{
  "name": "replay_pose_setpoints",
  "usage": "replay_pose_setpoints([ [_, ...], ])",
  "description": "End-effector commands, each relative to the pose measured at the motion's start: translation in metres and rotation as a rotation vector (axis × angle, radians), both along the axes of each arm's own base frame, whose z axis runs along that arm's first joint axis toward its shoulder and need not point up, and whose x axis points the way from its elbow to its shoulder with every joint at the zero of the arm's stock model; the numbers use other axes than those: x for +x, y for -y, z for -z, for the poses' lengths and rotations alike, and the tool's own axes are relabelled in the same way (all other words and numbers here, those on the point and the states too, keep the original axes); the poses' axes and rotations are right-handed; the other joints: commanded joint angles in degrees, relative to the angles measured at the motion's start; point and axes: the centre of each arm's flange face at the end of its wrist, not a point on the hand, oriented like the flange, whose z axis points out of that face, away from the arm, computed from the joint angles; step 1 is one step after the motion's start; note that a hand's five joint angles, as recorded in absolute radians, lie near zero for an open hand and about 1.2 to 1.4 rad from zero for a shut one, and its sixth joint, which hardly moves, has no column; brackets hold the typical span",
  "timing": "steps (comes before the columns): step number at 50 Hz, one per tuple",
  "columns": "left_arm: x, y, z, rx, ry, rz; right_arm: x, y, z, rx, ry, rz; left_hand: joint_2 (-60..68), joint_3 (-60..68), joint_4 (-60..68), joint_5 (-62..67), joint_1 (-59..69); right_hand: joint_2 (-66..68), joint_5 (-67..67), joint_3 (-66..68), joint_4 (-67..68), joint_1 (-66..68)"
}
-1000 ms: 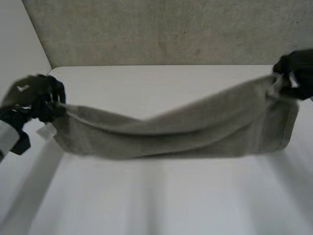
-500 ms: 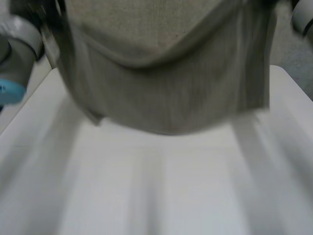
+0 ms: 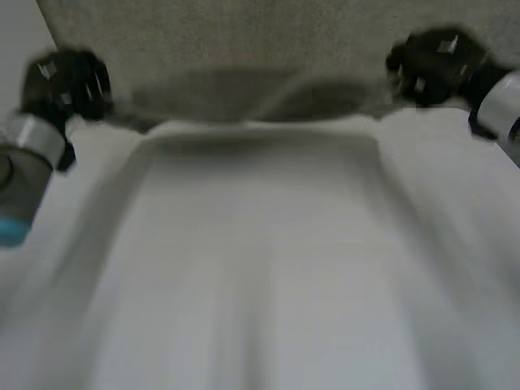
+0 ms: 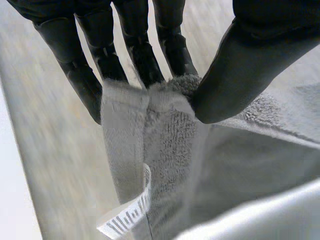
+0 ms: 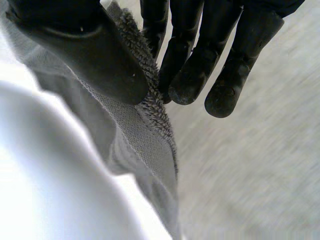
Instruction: Fold the towel.
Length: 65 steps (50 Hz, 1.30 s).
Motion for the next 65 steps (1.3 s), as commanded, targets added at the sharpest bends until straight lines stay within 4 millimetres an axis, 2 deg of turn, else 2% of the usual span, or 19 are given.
replay_pose_setpoints([
  [1, 0.009, -0.030, 0.081, 0.150, 0.063, 0.058, -0.002, -0.025, 0.085, 0.150, -0.208, -0.030, 1.96, 0.67, 2.21, 1.57, 2.88, 5.21, 3.48, 3.21, 2.93, 4.08],
  [2, 0.009, -0.030, 0.081, 0.150, 0.063, 0.058, -0.002, -0.031, 0.101, 0.183, -0.232, -0.041, 1.96, 0.67, 2.21, 1.57, 2.88, 5.21, 3.48, 3.21, 2.93, 4.08],
  [6, 0.018, -0.040, 0.111, 0.208, 0.161, 0.064, -0.003, -0.041, 0.119, 0.225, -0.262, -0.068, 1.96, 0.67, 2.21, 1.57, 2.88, 5.21, 3.48, 3.21, 2.93, 4.08],
  [11, 0.037, -0.047, 0.121, 0.252, 0.216, 0.036, -0.006, -0.052, 0.118, 0.245, -0.262, -0.077, 1.96, 0.67, 2.21, 1.57, 2.88, 5.21, 3.48, 3.21, 2.93, 4.08],
  [13, 0.043, -0.048, 0.115, 0.248, 0.216, 0.019, -0.007, -0.054, 0.109, 0.230, -0.255, -0.066, 1.96, 0.67, 2.21, 1.57, 2.88, 5.21, 3.48, 3.21, 2.93, 4.08],
  [15, 0.053, -0.055, 0.089, 0.204, 0.209, -0.011, -0.016, -0.062, 0.079, 0.196, -0.238, -0.032, 1.96, 0.67, 2.21, 1.57, 2.88, 5.21, 3.48, 3.21, 2.93, 4.08],
  [16, 0.053, -0.056, 0.089, 0.204, 0.208, -0.011, -0.016, -0.063, 0.079, 0.196, -0.238, -0.032, 1.96, 0.67, 2.21, 1.57, 2.88, 5.21, 3.48, 3.21, 2.93, 4.08],
  [18, 0.056, -0.069, 0.065, 0.170, 0.192, -0.003, -0.036, -0.067, 0.055, 0.213, -0.212, 0.029, 1.96, 0.67, 2.21, 1.57, 2.88, 5.21, 3.48, 3.21, 2.93, 4.08],
  [21, 0.058, -0.074, 0.052, 0.144, 0.176, 0.004, -0.046, -0.069, 0.043, 0.220, -0.198, 0.059, 1.96, 0.67, 2.21, 1.57, 2.88, 5.21, 3.48, 3.21, 2.93, 4.08],
  [23, 0.059, -0.089, 0.025, 0.090, 0.140, 0.022, -0.061, -0.078, 0.022, 0.233, -0.177, 0.098, 1.96, 0.67, 2.21, 1.57, 2.88, 5.21, 3.48, 3.21, 2.93, 4.08],
  [26, 0.060, -0.101, 0.012, 0.080, 0.106, 0.040, -0.079, -0.084, 0.008, 0.268, -0.171, 0.151, 1.96, 0.67, 2.21, 1.57, 2.88, 5.21, 3.48, 3.21, 2.93, 4.08],
  [29, 0.060, -0.105, 0.009, 0.084, 0.100, 0.053, -0.097, -0.084, 0.003, 0.327, -0.165, 0.202, 1.96, 0.67, 2.21, 1.57, 2.88, 5.21, 3.48, 3.21, 2.93, 4.08],
  [35, 0.052, -0.113, 0.022, 0.143, 0.114, 0.117, -0.103, -0.085, 0.010, 0.363, -0.198, 0.199, 1.96, 0.67, 2.21, 1.57, 2.88, 5.21, 3.48, 3.21, 2.93, 4.08],
  [40, 0.052, -0.095, 0.055, 0.251, 0.145, 0.132, -0.102, -0.071, 0.039, 0.442, -0.221, 0.157, 1.96, 0.67, 2.21, 1.57, 2.88, 5.21, 3.48, 3.21, 2.93, 4.08],
  [45, 0.043, -0.068, 0.077, 0.296, 0.213, 0.169, -0.076, -0.050, 0.075, 0.478, -0.238, 0.066, 1.96, 0.67, 2.21, 1.57, 2.88, 5.21, 3.48, 3.21, 2.93, 4.08],
  [48, 0.037, -0.050, 0.096, 0.346, 0.236, 0.172, -0.071, -0.044, 0.084, 0.485, -0.239, 0.064, 1.96, 0.67, 2.21, 1.57, 2.88, 5.21, 3.48, 3.21, 2.93, 4.08],
  [50, 0.033, -0.032, 0.108, 0.390, 0.246, 0.139, -0.068, -0.027, 0.095, 0.478, -0.232, 0.100, 1.96, 0.67, 2.21, 1.57, 2.88, 5.21, 3.48, 3.21, 2.93, 4.08],
  [55, 0.026, -0.008, 0.123, 0.422, 0.261, 0.102, -0.060, -0.001, 0.109, 0.441, -0.198, 0.164, 1.96, 0.67, 2.21, 1.57, 2.88, 5.21, 3.48, 3.21, 2.93, 4.08],
  [65, 0.001, 0.022, 0.125, 0.382, 0.282, 0.089, -0.047, 0.033, 0.125, 0.388, -0.166, 0.260, 1.96, 0.67, 2.21, 1.57, 2.88, 5.21, 3.48, 3.21, 2.93, 4.08],
])
